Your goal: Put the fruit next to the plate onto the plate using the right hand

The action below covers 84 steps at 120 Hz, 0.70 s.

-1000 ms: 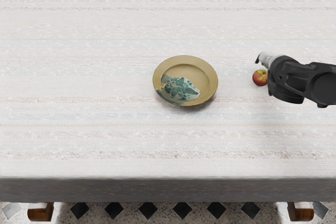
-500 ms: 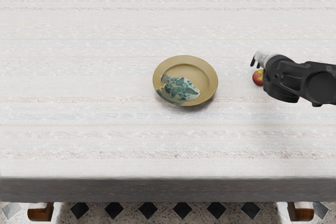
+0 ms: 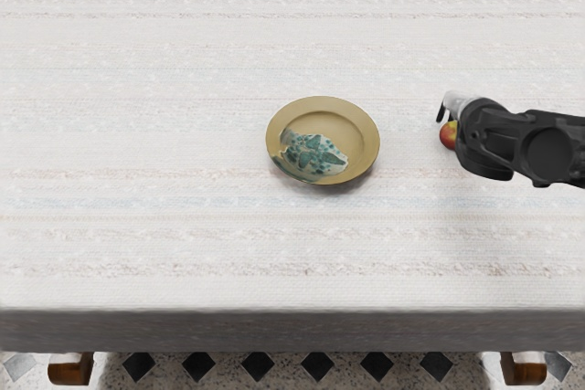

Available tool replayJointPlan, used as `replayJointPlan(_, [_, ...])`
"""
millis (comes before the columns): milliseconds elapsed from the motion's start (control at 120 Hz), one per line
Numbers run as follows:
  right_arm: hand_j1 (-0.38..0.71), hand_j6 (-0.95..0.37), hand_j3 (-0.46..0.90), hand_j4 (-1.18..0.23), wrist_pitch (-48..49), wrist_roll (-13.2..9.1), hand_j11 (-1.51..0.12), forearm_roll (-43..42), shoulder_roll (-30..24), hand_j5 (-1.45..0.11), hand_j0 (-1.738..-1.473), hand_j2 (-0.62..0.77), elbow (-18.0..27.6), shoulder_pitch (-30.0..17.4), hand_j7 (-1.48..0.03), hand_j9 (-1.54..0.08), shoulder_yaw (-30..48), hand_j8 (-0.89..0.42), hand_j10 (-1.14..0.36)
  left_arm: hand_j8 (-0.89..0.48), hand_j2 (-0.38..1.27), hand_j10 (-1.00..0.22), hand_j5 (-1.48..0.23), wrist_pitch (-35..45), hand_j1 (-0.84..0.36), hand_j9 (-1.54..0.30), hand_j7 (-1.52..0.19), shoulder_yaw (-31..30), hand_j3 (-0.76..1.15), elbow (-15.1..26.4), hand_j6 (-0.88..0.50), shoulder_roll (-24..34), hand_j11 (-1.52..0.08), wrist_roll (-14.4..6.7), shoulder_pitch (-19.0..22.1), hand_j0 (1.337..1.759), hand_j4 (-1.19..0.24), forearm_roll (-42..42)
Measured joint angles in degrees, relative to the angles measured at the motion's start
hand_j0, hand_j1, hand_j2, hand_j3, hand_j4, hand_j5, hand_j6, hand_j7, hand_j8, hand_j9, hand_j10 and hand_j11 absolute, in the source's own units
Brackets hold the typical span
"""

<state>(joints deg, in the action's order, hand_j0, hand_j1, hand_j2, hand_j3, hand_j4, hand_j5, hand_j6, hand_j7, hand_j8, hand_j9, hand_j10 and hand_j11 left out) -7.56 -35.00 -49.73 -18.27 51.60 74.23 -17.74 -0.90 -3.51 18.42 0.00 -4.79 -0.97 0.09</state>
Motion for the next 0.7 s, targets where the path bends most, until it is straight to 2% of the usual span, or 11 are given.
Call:
replayJointPlan(108, [0.2, -0.46, 0.0, -0.46, 0.1, 0.0, -0.6, 0.0, 0.2, -0.6, -1.658, -0.09, -0.1, -0.1, -0.6, -0.6, 0.0, -0.46, -0.46, 0.0, 0.0, 0.0, 0.0, 0.0, 0.35, 0.0, 0.0, 0.0, 0.0, 0.0, 0.0, 0.0, 0.0, 0.0, 0.0, 1.658, 0.0, 0.0])
replayJointPlan(283, [0.23, -0.45, 0.0, -0.52, 0.2, 0.0, -0.67, 0.0, 0.2, -0.66, -1.656, -0.06, -0.2, -0.1, -0.67, -0.67, 0.1, -0.43, -0.52, 0.0, 0.0, 0.0, 0.0, 0.0, 0.35, 0.0, 0.0, 0.0, 0.0, 0.0, 0.0, 0.0, 0.0, 0.0, 0.0, 1.658, 0.0, 0.0])
replayJointPlan(550, [0.26, -0.47, 0.0, -0.63, 1.1, 0.0, -0.8, 0.1, 0.3, -0.78, -1.653, 0.12, -0.2, 0.0, -0.8, -0.8, 0.5, -0.44, -0.62, 0.0, 0.0, 0.0, 0.0, 0.0, 0.35, 0.0, 0.0, 0.0, 0.0, 0.0, 0.0, 0.0, 0.0, 0.0, 0.0, 1.658, 0.0, 0.0])
replayJointPlan(700, [0.24, -0.45, 0.0, -0.66, 1.3, 0.0, -0.86, 0.9, 0.4, -0.84, -1.652, 0.09, -0.2, 0.1, -0.85, -0.86, 0.9, -0.43, -0.65, 0.0, 0.0, 0.0, 0.0, 0.0, 0.35, 0.0, 0.0, 0.0, 0.0, 0.0, 0.0, 0.0, 0.0, 0.0, 0.0, 1.658, 0.0, 0.0])
